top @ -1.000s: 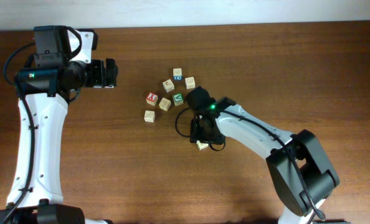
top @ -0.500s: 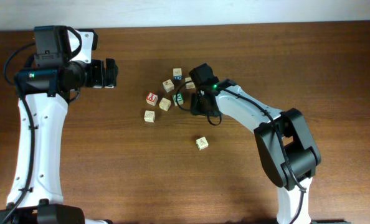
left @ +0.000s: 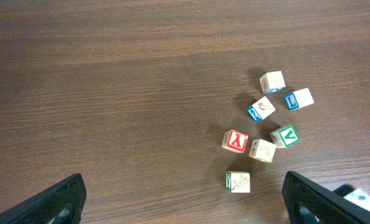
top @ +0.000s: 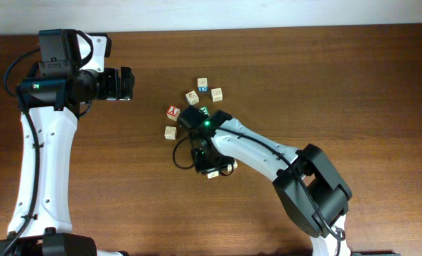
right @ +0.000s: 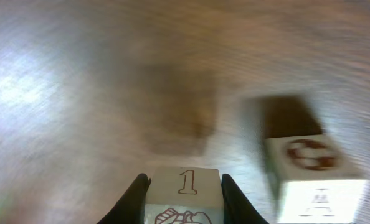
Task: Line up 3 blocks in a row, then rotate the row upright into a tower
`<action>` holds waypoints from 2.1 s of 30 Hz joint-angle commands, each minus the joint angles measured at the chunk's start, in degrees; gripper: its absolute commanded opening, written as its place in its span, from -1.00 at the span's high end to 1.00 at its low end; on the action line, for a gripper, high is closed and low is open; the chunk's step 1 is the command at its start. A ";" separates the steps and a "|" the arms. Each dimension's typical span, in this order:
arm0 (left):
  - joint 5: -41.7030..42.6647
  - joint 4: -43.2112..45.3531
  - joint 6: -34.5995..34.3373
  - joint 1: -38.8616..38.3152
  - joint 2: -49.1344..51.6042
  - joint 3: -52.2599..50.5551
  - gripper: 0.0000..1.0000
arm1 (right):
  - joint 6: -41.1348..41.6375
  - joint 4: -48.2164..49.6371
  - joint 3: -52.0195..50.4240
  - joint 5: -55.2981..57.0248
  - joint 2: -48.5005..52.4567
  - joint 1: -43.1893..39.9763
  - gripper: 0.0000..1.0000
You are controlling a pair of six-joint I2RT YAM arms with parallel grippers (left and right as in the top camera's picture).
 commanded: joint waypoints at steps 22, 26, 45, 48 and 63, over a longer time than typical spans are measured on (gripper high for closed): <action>0.79 0.09 -0.50 0.15 0.37 0.98 -0.98 | -14.82 24.15 10.29 3.52 6.73 -10.45 -0.05; 0.79 0.09 -0.50 0.15 0.37 0.98 -0.98 | -20.15 26.88 10.29 3.28 11.69 -10.40 -0.03; 0.79 0.09 -0.50 0.15 0.37 0.98 -0.98 | 6.08 7.08 -2.51 -5.42 0.50 -1.07 0.60; 0.79 0.09 -0.50 0.15 0.37 0.98 -0.98 | 6.73 7.21 -2.64 -5.38 0.50 -1.11 0.11; 0.79 0.09 -0.50 0.15 0.37 0.98 -0.98 | -3.43 4.90 3.41 -3.89 0.90 5.81 0.52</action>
